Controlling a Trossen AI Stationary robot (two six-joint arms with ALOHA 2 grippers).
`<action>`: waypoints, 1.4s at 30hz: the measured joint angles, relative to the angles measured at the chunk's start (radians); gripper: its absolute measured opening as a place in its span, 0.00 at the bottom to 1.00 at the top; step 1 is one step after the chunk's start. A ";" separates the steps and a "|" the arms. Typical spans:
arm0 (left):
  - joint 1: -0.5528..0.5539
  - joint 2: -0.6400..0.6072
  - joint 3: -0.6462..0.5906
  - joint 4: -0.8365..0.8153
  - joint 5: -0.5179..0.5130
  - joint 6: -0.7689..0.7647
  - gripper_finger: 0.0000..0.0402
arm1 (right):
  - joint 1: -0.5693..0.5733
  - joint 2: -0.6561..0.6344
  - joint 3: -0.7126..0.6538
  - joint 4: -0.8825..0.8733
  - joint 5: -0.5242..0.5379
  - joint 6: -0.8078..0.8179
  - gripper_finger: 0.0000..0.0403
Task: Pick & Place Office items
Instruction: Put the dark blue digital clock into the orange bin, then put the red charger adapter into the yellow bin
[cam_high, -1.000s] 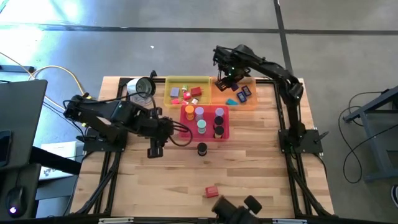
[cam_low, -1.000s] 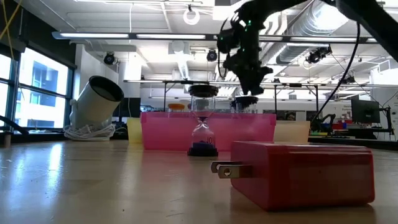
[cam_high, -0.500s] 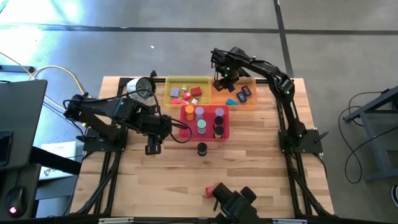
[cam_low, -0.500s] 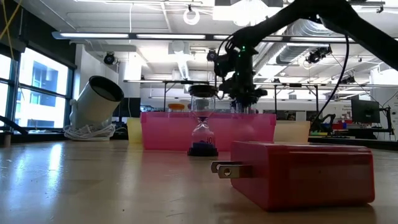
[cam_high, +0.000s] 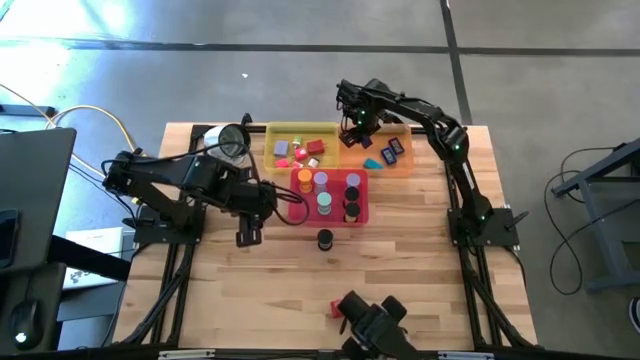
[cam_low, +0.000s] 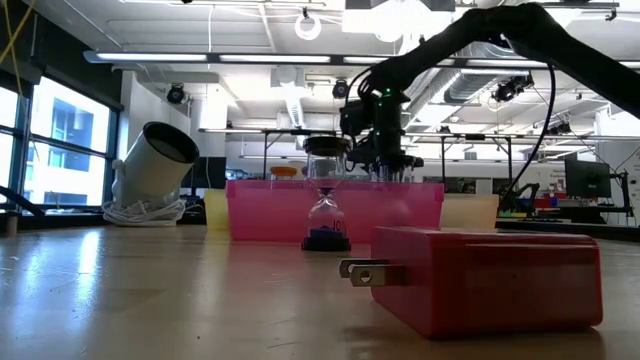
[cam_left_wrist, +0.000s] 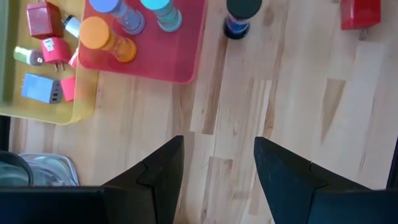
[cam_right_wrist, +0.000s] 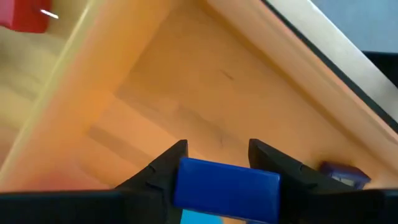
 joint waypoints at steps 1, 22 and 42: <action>0.001 0.000 0.000 0.000 0.002 -0.007 0.46 | 0.000 0.000 0.000 -0.001 -0.005 0.002 0.38; 0.001 0.000 0.000 0.045 -0.006 -0.053 0.46 | 0.006 -0.001 0.000 0.033 0.074 -0.001 0.64; -0.096 0.001 0.000 0.082 0.005 -0.183 0.46 | 0.195 -0.447 0.004 0.010 0.129 0.061 0.68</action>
